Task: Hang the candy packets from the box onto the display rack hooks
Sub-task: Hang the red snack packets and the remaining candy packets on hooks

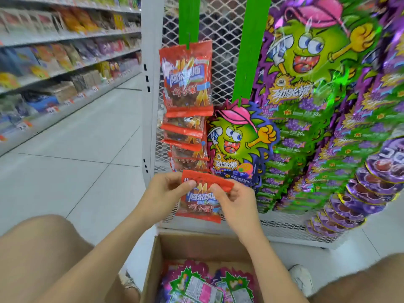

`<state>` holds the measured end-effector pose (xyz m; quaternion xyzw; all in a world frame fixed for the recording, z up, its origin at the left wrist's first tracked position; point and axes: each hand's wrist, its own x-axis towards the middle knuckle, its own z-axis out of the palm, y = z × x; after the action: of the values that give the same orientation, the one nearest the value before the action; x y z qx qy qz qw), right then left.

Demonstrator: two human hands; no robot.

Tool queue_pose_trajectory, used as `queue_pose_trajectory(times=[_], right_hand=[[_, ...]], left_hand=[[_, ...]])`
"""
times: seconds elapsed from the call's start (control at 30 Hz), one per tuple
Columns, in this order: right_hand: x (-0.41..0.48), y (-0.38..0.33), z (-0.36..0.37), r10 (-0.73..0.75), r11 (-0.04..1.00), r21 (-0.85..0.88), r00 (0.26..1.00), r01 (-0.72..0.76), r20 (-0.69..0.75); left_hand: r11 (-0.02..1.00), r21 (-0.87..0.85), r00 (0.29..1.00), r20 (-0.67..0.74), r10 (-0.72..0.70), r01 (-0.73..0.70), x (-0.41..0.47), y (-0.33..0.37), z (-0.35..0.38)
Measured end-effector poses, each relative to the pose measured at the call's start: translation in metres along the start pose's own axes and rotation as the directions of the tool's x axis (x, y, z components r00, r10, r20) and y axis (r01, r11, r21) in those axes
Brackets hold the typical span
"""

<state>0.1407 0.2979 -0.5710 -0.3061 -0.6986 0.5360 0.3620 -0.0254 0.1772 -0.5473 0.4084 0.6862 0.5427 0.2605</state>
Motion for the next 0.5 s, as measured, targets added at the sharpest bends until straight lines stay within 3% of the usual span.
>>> queue_pose_trajectory(times=[0.13,0.3,0.43,0.5], right_hand=[[0.025,-0.07,0.005,-0.205,0.978,-0.052,0.972,0.2,-0.117],[0.073,-0.155,0.011,-0.45,0.893,-0.121,0.852,0.434,-0.268],[0.117,-0.208,0.021,-0.544,0.838,-0.266,0.769,0.477,-0.335],[0.14,-0.226,0.026,-0.535,0.844,-0.255,0.772,0.472,-0.343]], left_hand=[[0.976,0.014,0.959,-0.181,0.216,-0.217,0.017,0.068,-0.019],[0.926,0.086,0.851,-0.369,0.373,-0.368,0.065,0.153,-0.047],[0.932,0.037,0.851,-0.396,0.345,-0.361,0.106,0.211,-0.054],[0.945,-0.012,0.864,-0.408,0.294,-0.327,0.121,0.227,-0.055]])
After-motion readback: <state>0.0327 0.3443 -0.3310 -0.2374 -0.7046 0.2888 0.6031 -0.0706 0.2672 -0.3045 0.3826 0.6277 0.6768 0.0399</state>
